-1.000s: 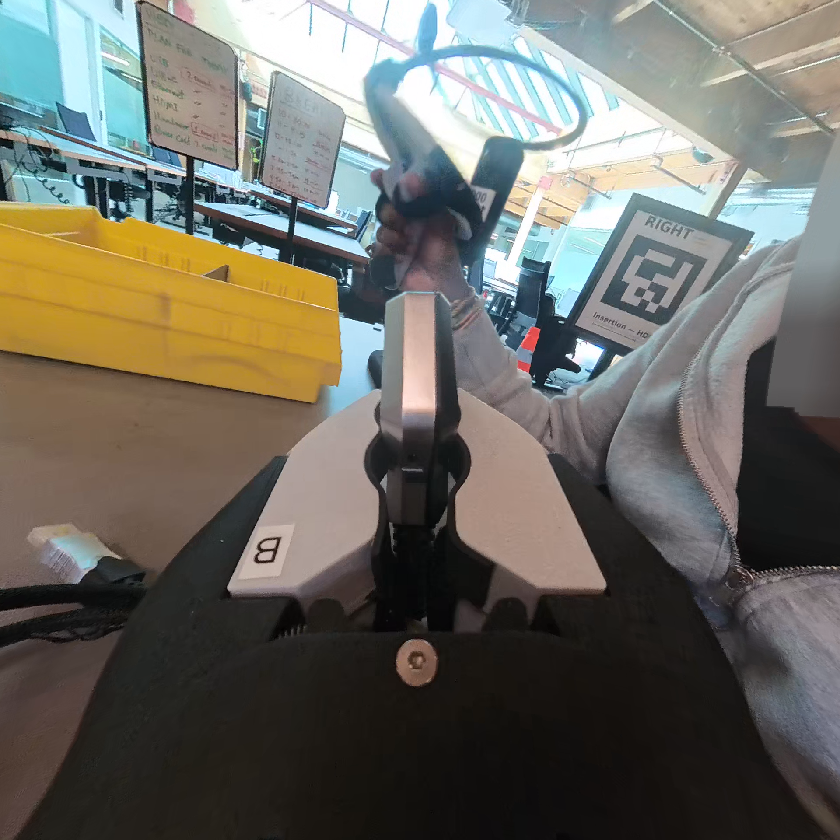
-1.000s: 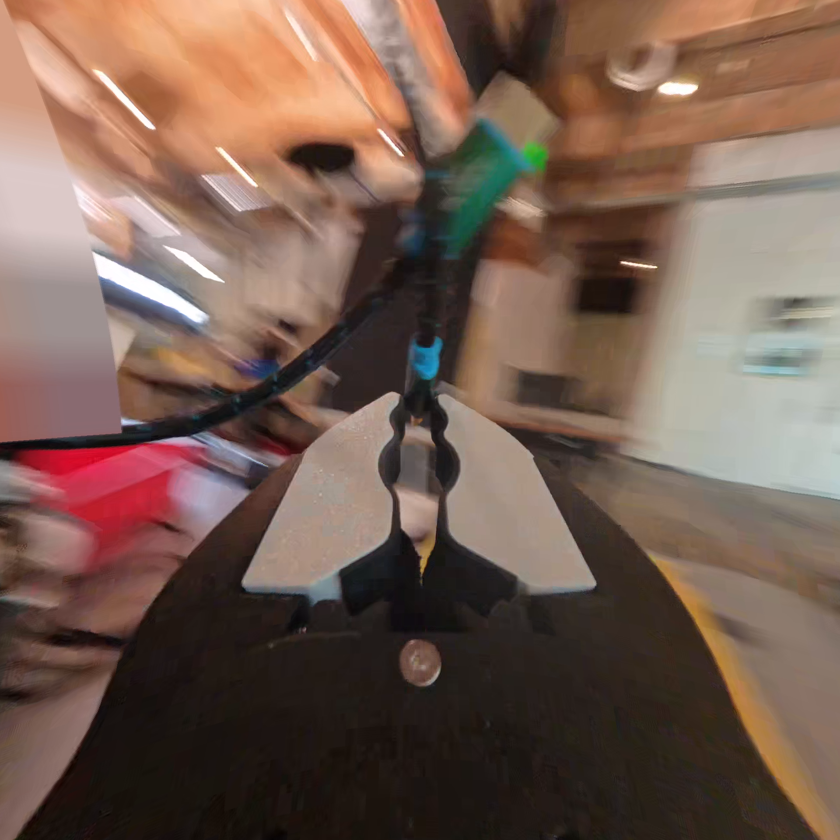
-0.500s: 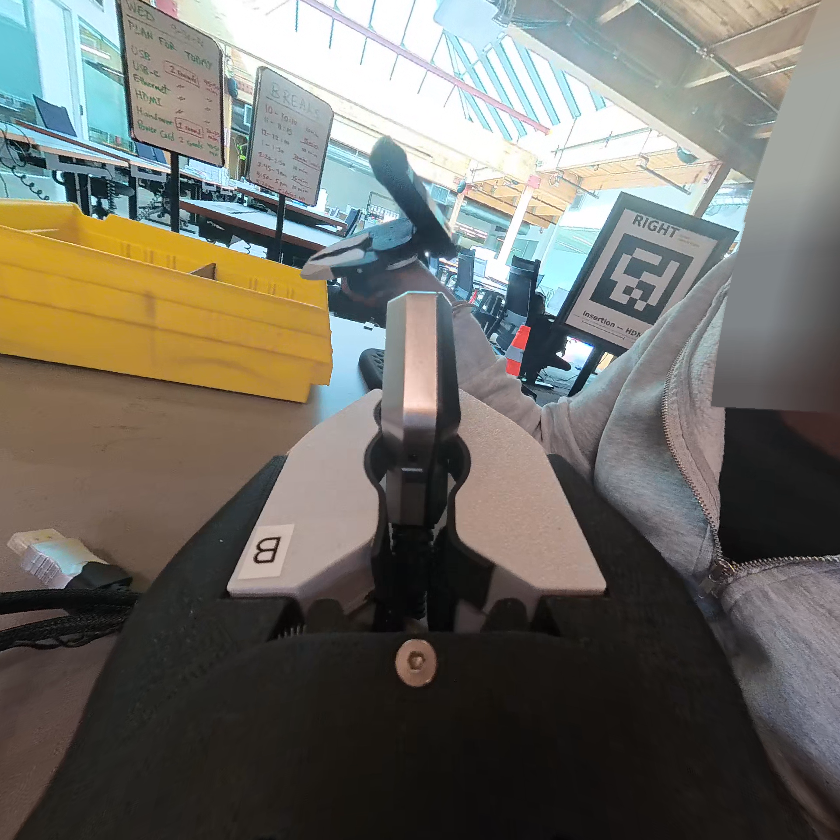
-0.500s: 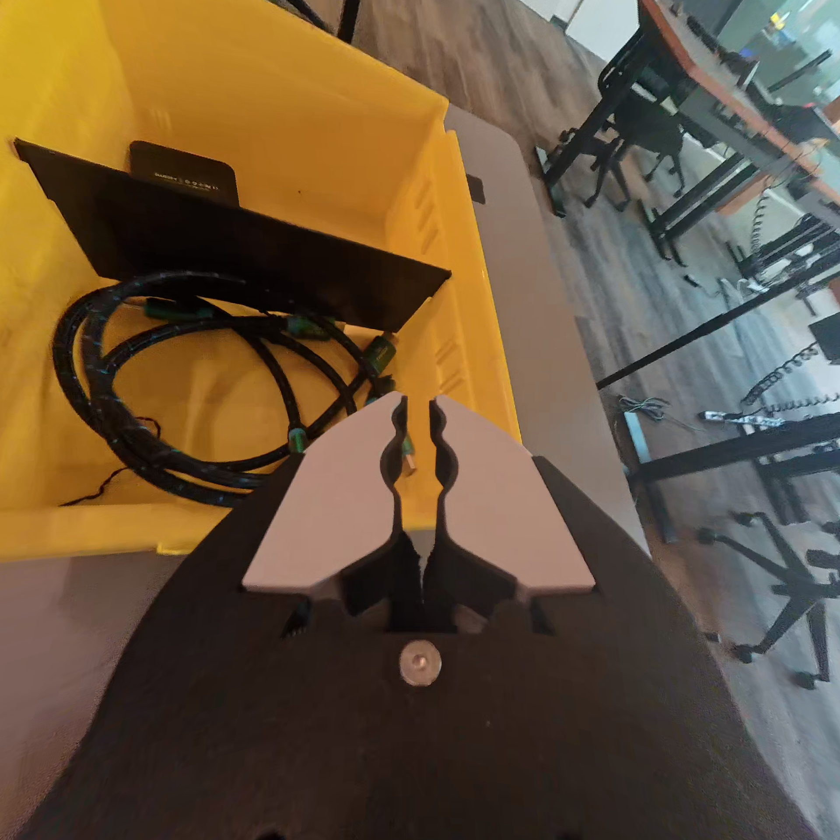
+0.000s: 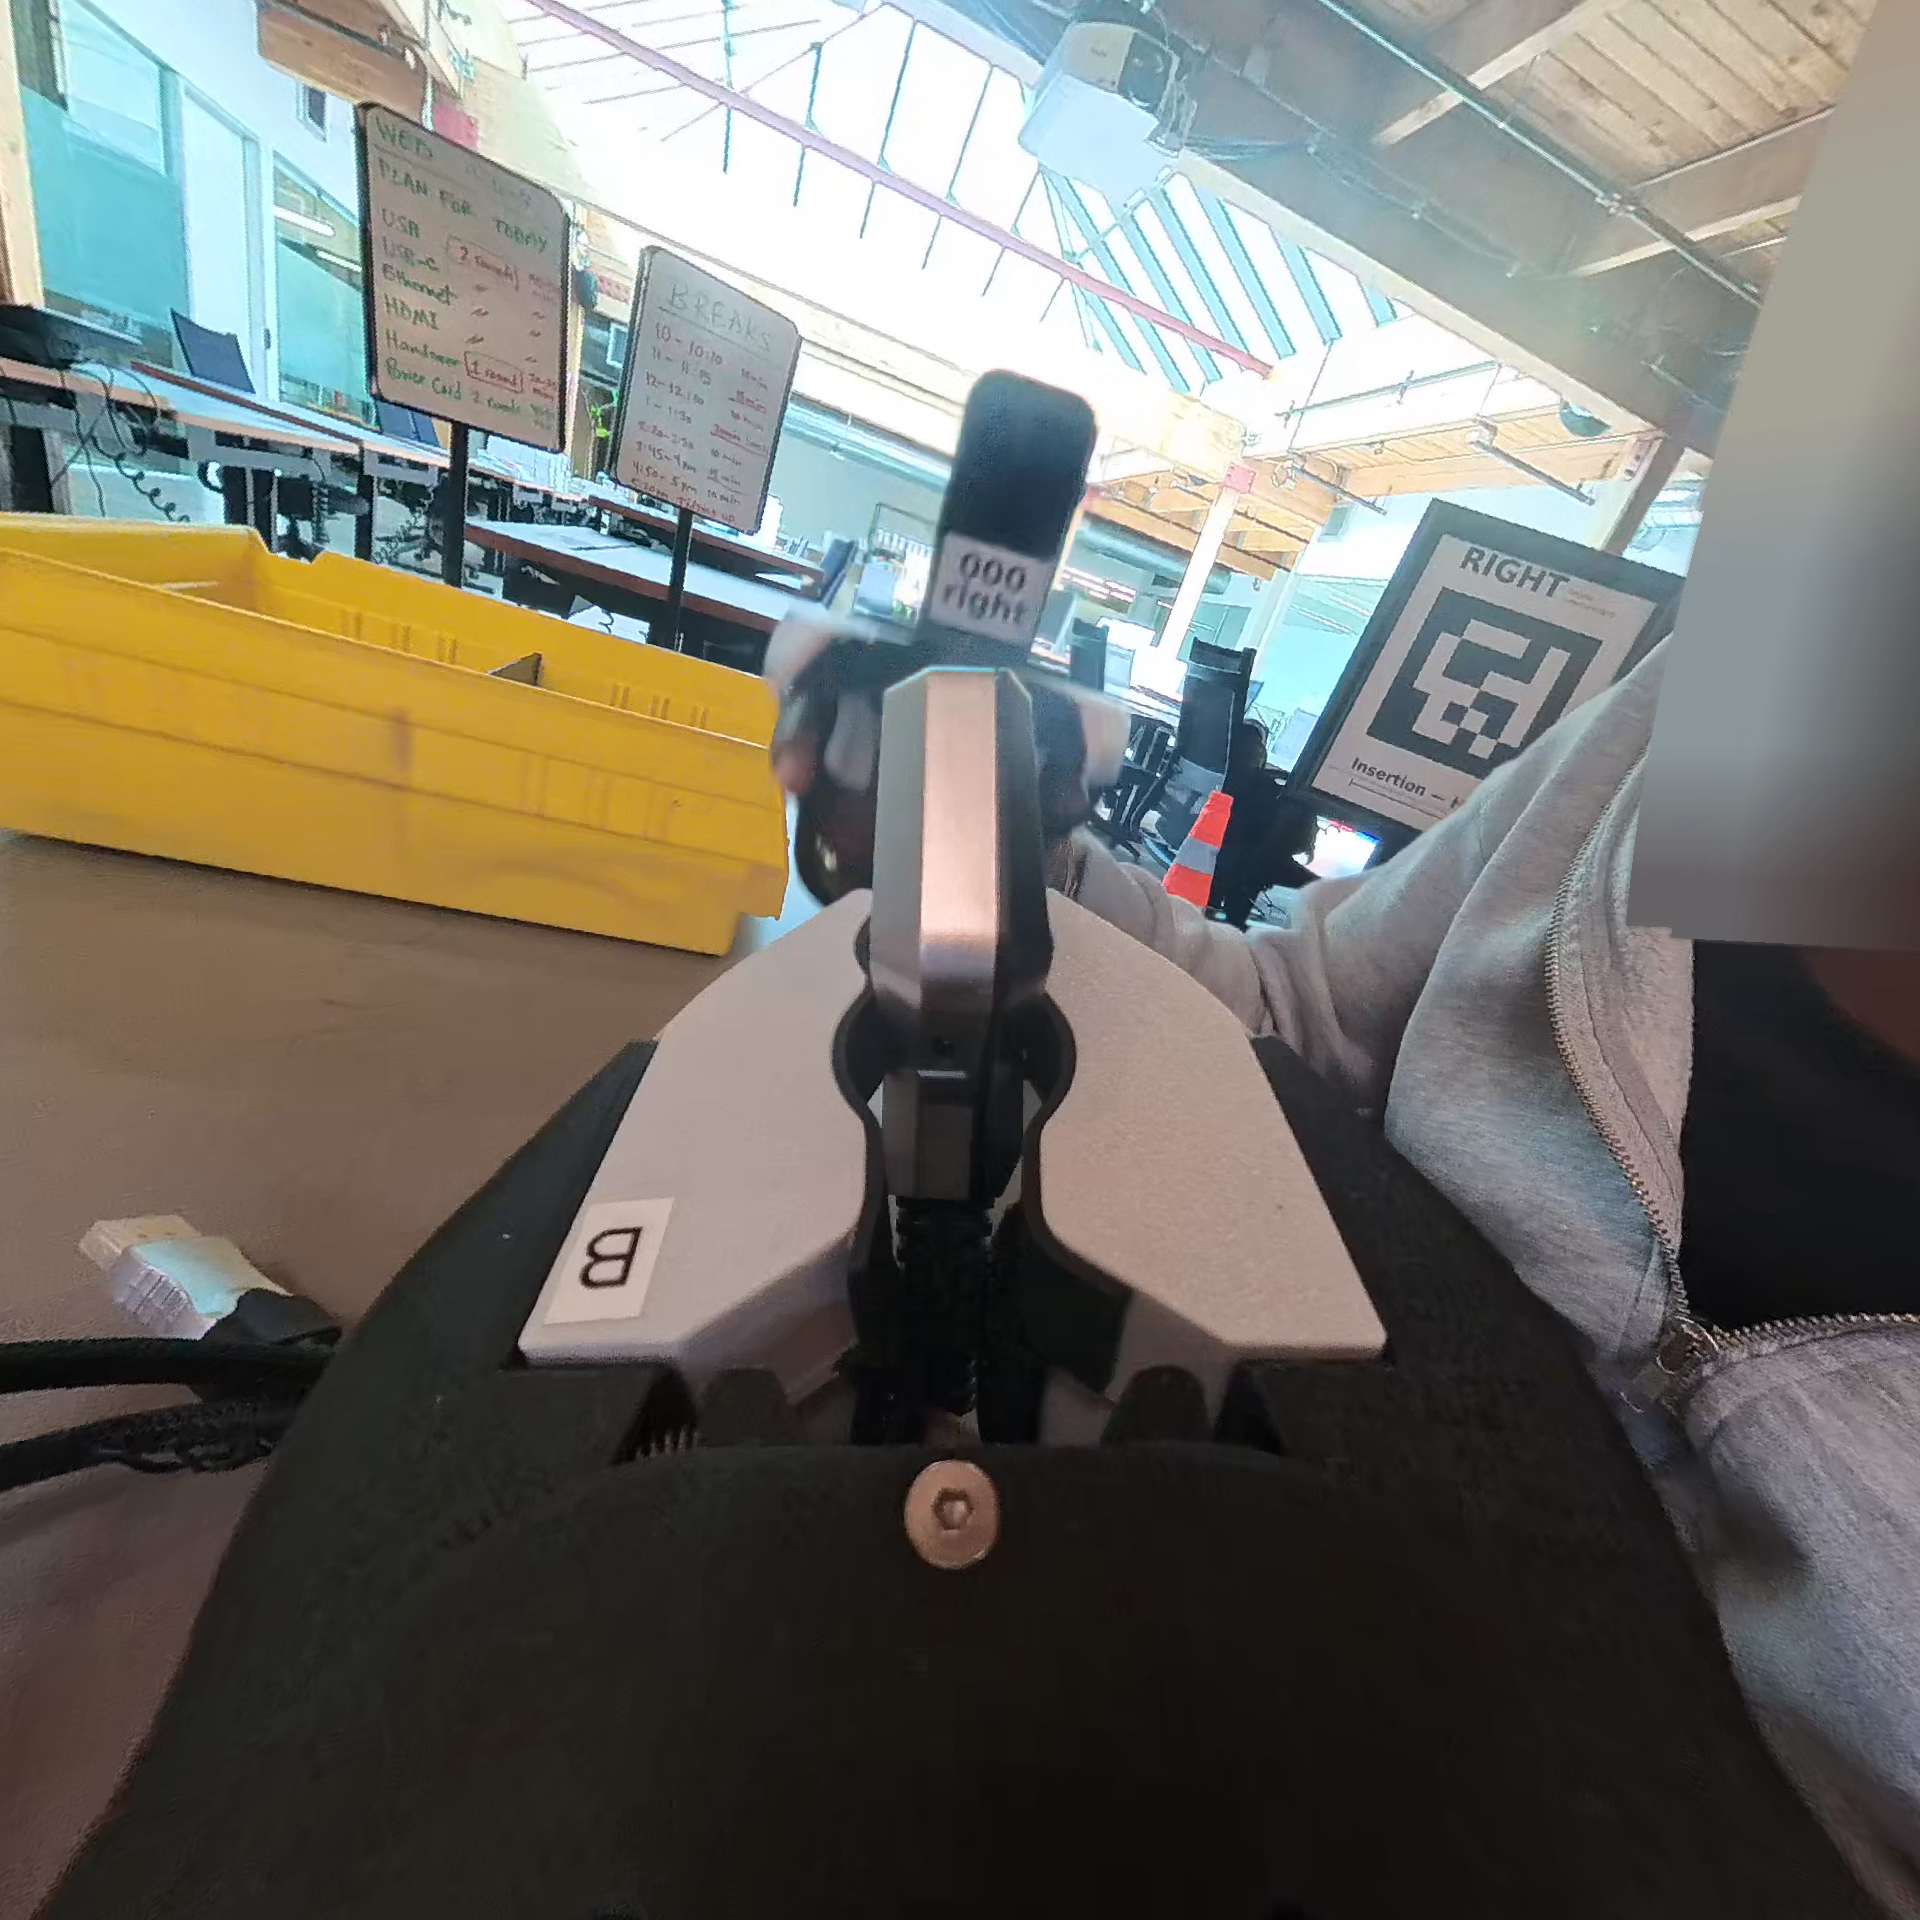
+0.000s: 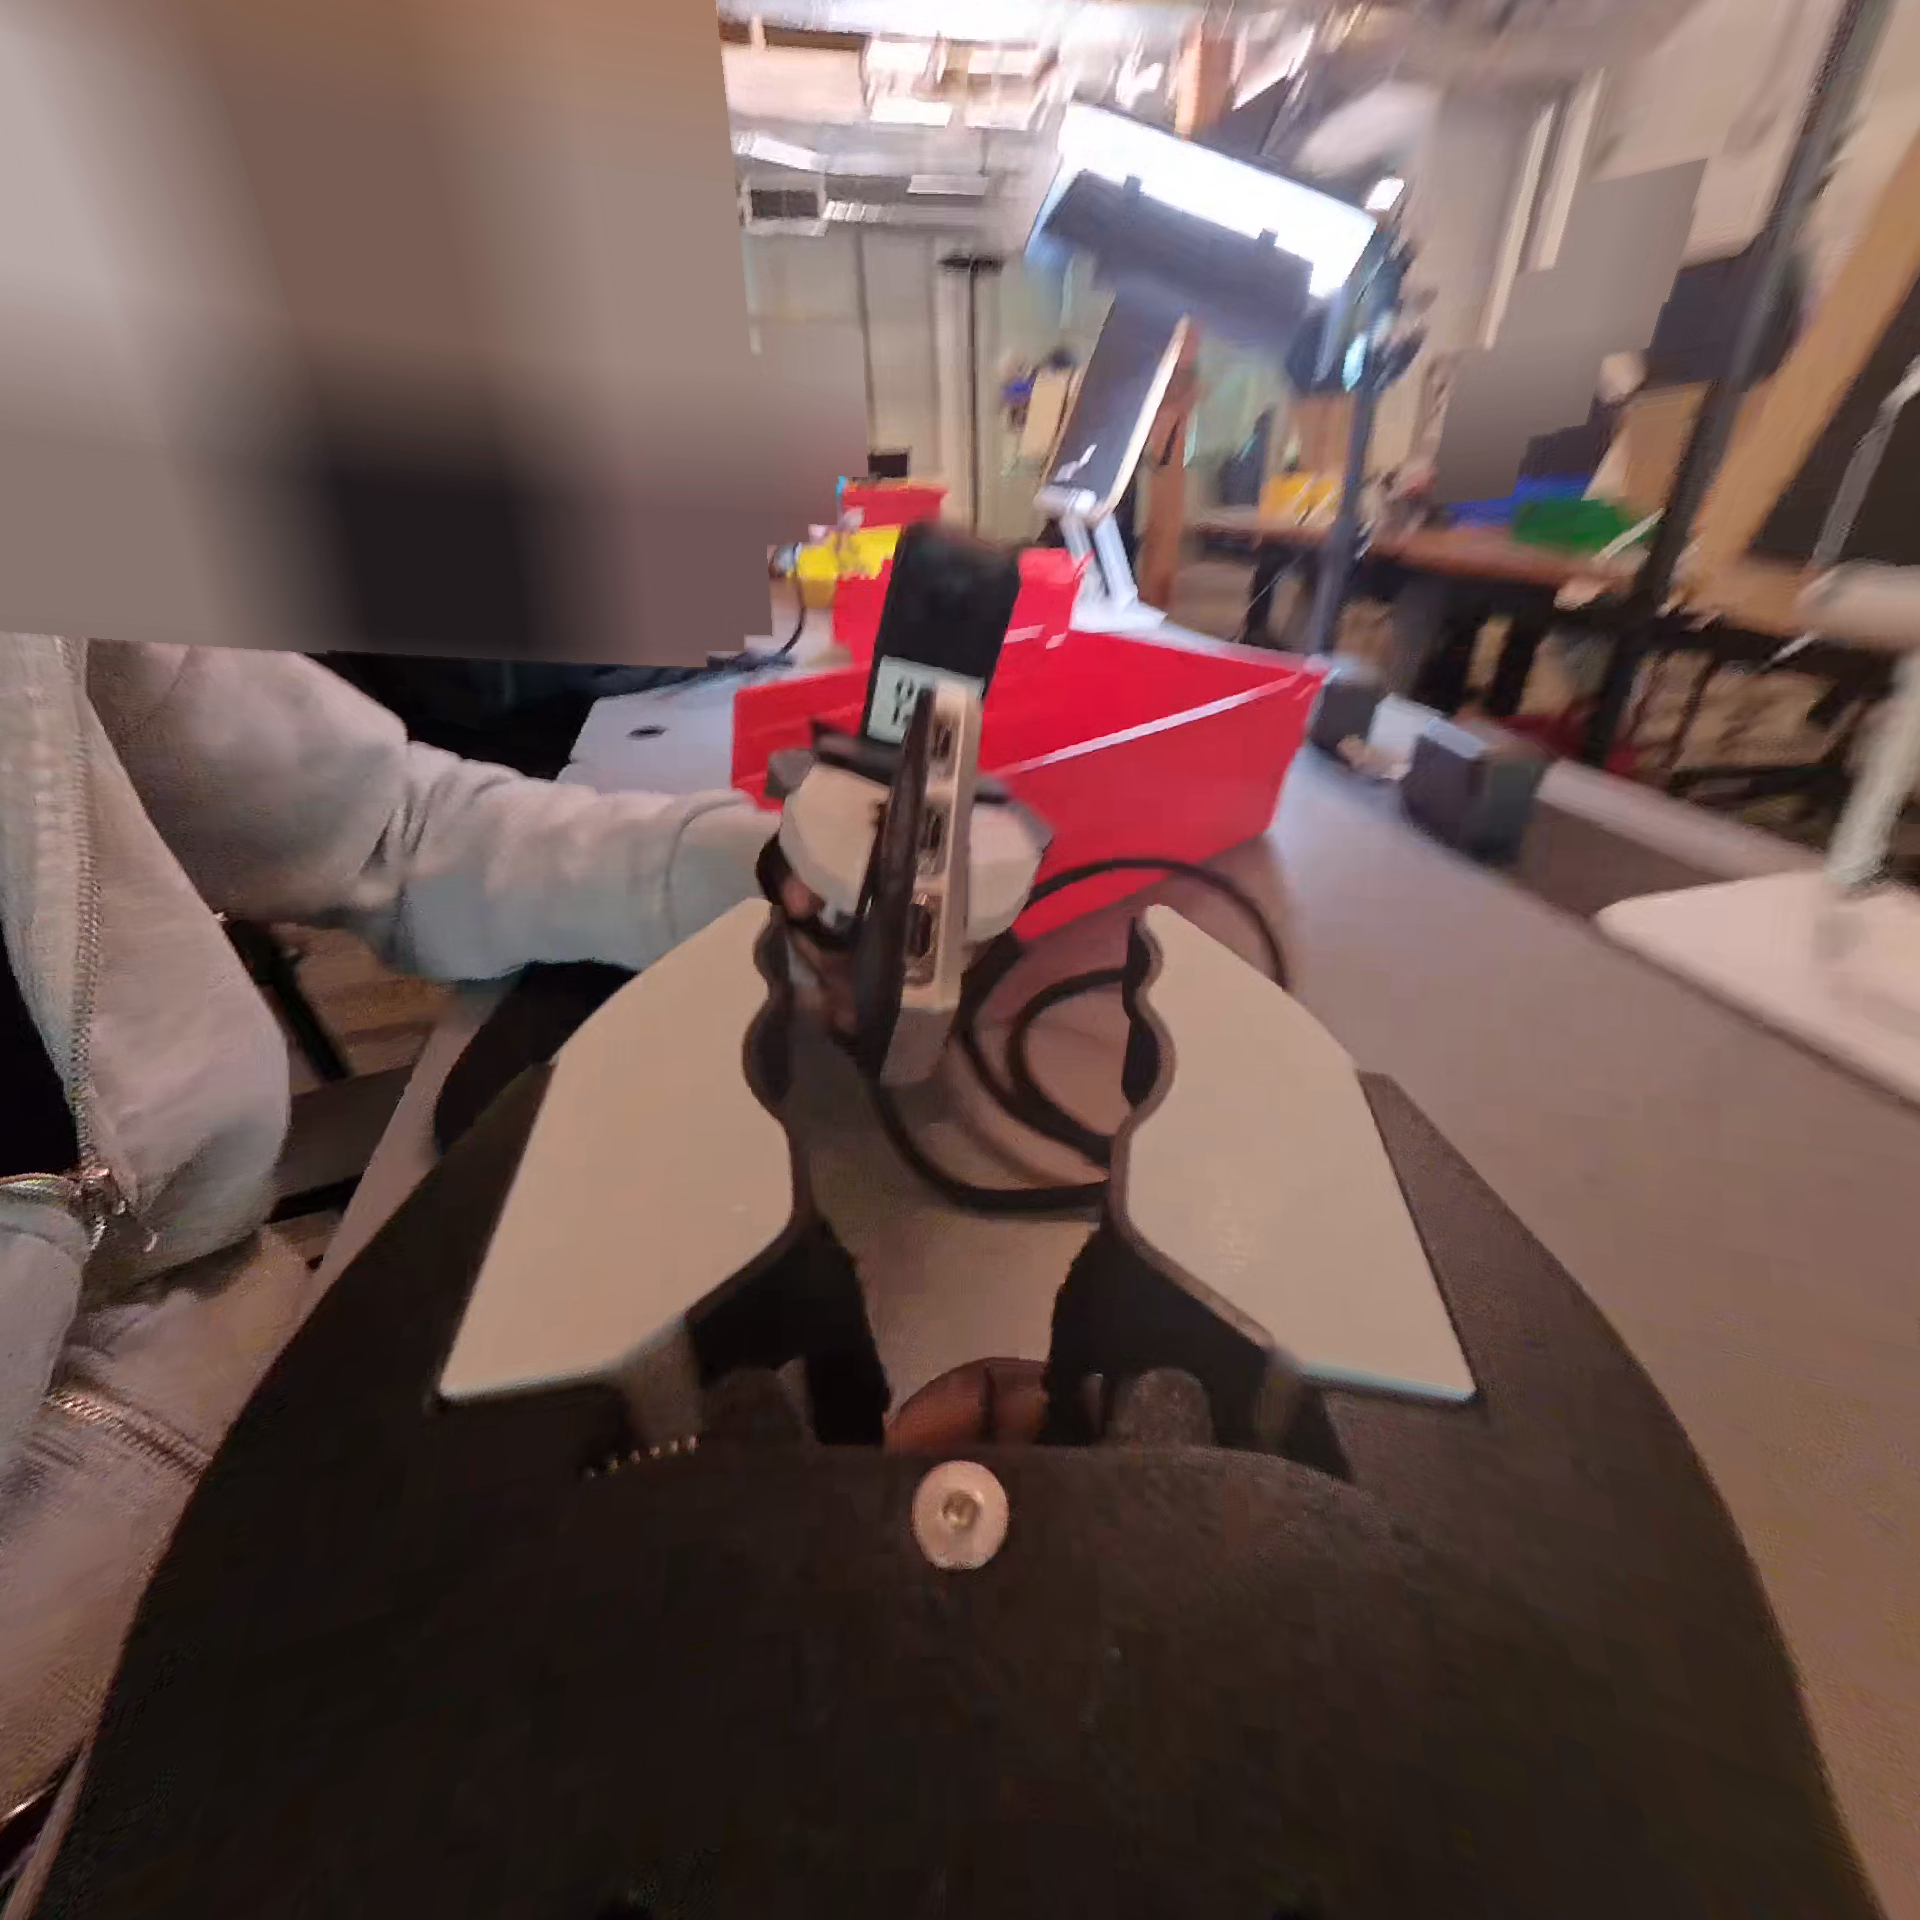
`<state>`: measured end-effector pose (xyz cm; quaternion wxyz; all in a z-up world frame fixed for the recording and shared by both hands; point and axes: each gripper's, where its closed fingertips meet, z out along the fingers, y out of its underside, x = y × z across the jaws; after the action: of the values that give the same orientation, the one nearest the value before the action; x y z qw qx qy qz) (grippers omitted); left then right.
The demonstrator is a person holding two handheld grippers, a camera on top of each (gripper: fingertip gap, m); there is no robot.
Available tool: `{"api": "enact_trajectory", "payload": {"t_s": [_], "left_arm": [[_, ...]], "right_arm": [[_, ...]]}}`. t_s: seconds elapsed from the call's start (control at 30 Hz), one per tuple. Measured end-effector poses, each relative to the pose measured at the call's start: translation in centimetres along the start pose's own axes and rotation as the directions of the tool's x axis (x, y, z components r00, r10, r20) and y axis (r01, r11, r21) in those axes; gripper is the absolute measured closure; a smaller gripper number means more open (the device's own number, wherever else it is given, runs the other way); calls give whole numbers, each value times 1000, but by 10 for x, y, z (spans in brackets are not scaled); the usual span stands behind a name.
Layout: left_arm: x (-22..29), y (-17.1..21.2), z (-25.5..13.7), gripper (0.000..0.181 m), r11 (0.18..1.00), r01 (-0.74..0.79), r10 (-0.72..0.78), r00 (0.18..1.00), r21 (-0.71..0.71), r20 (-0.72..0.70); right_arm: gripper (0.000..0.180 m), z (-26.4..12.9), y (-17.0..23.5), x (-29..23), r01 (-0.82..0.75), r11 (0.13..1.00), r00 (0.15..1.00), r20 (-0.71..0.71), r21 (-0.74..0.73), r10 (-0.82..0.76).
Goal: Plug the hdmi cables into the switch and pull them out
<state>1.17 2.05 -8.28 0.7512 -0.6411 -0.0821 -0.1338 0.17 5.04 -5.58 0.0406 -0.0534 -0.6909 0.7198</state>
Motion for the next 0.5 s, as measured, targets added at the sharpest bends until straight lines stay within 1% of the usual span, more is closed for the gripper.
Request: {"api": "enact_trajectory", "payload": {"t_s": [0.07,0.1,0.13,0.2,0.23,0.27,0.33,0.43,0.5], "left_arm": [[1,-1,0,159,1000,-13,13,1000,6,0],[1,-1,0,159,1000,-13,13,1000,7,4],[0,-1,0,159,1000,-9,9,1000,8,6],[1,-2,0,159,1000,-9,9,1000,17,0],[1,-4,-1,158,1000,-15,15,1000,27,2],[2,-9,-1,156,998,-24,24,1000,54,7],[2,-21,-4,144,990,-43,39,999,137,29],[-6,-34,-11,125,968,-143,117,984,204,137],[-6,-41,-16,122,946,-220,178,966,237,186]], "right_arm": [[117,24,24,-7,-63,997,997,49,-50,65],[121,33,32,-11,-81,995,994,70,-55,85],[127,40,38,-14,-88,995,992,88,-49,92],[157,49,47,-17,-44,998,995,92,-42,48],[157,50,46,-15,-3,1000,997,75,-30,6],[158,50,44,-13,28,999,997,68,-21,-27],[158,45,31,-6,71,997,997,28,13,-71],[159,30,-6,15,169,978,982,-106,120,-157],[159,20,-38,31,250,956,954,-205,155,-217]]}}
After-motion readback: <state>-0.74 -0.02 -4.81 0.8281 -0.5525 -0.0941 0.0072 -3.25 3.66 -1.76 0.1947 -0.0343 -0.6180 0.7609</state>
